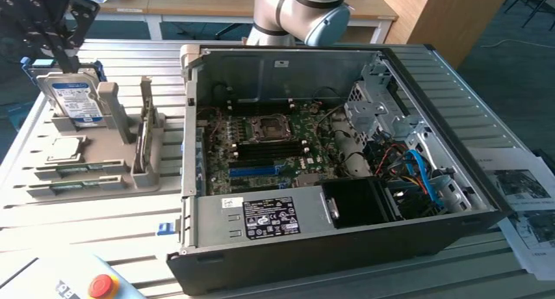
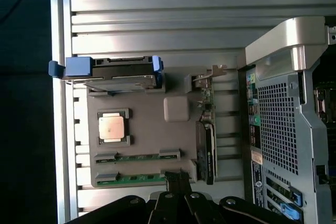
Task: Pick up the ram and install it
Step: 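Reach for the ram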
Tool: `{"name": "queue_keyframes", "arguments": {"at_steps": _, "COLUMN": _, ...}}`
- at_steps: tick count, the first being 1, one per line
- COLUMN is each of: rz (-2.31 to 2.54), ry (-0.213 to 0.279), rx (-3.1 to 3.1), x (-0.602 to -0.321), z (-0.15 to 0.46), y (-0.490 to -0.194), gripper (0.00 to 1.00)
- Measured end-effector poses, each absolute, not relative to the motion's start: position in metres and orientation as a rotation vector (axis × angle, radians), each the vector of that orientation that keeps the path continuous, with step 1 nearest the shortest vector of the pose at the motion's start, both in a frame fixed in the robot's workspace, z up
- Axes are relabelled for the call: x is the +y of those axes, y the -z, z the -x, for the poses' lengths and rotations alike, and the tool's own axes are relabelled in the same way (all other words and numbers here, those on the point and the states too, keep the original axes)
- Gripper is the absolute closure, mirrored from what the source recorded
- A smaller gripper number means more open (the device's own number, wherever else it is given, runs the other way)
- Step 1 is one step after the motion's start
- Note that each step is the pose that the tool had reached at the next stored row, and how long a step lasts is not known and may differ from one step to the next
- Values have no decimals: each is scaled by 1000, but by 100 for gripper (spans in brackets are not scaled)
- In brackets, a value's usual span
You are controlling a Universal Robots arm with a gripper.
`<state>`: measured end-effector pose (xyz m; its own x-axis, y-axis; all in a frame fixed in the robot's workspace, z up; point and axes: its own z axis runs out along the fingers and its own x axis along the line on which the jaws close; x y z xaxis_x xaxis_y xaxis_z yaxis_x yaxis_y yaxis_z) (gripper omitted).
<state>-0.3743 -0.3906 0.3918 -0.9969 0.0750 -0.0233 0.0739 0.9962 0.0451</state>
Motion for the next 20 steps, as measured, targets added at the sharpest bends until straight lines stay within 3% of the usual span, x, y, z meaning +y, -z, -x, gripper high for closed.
{"name": "queue_keyframes", "arguments": {"at_steps": 20, "rz": -116, "ry": -69, "rx": 3114, "x": -381, "z": 385, "y": -391, "gripper": 90}}
